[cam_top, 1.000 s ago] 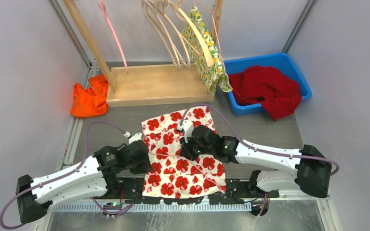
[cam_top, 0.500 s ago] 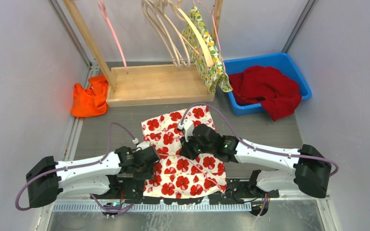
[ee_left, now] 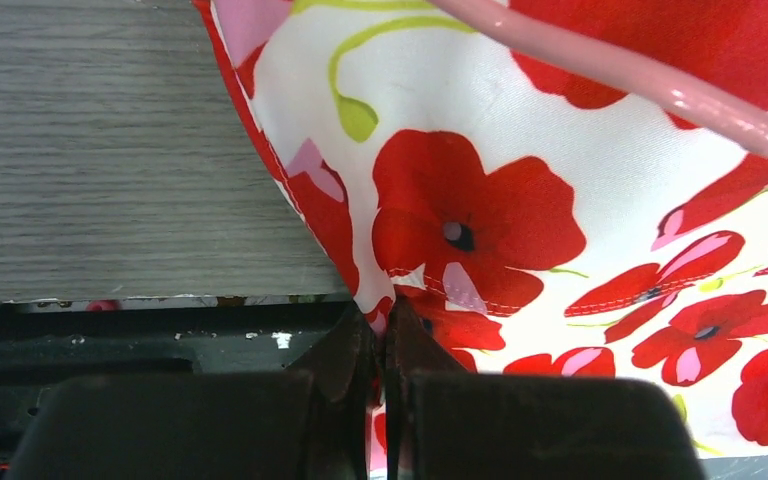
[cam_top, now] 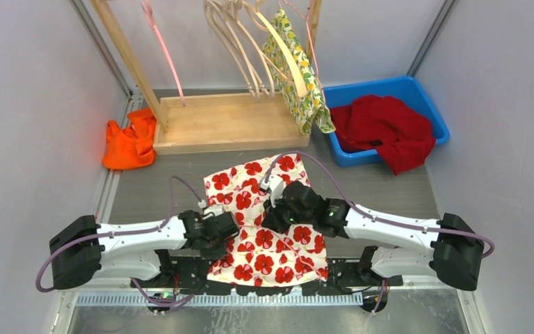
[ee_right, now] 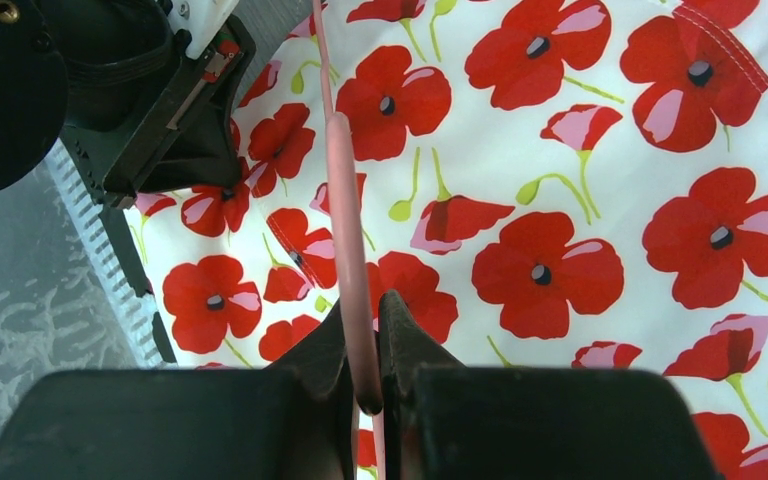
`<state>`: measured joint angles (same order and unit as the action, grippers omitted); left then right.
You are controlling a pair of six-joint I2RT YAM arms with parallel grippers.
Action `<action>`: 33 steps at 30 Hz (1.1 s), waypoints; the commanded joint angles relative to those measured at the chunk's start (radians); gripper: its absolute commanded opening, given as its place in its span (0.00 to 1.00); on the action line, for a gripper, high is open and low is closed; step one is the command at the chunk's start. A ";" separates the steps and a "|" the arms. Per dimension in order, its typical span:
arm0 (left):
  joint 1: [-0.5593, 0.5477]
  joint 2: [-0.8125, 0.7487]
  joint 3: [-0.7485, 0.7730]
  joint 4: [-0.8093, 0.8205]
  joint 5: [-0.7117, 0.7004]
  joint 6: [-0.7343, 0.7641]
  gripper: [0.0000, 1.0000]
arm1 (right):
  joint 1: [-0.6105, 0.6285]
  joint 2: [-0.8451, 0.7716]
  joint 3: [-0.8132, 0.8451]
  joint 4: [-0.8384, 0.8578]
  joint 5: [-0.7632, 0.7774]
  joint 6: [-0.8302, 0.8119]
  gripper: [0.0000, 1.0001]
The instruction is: Place the skirt on the hanger
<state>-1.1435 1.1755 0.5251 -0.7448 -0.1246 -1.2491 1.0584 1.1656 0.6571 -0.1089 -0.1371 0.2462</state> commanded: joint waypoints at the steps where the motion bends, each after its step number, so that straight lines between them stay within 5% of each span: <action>1: -0.004 -0.005 -0.040 -0.009 -0.091 -0.003 0.00 | 0.002 -0.012 -0.029 -0.108 0.036 -0.018 0.01; 9: 0.101 -0.151 -0.012 -0.214 -0.143 0.088 0.00 | 0.000 0.075 0.001 -0.111 0.071 -0.053 0.01; 16: 0.182 -0.189 0.006 -0.245 -0.137 0.162 0.00 | 0.000 0.124 0.028 -0.098 0.107 -0.089 0.01; 33: 0.185 -0.223 -0.009 -0.235 -0.125 0.163 0.00 | -0.026 0.293 0.219 -0.109 0.309 -0.428 0.01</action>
<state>-0.9665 0.9722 0.5129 -0.9550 -0.2264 -1.0916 1.0500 1.4136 0.8684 -0.0982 -0.0059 0.0128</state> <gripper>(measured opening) 0.023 0.114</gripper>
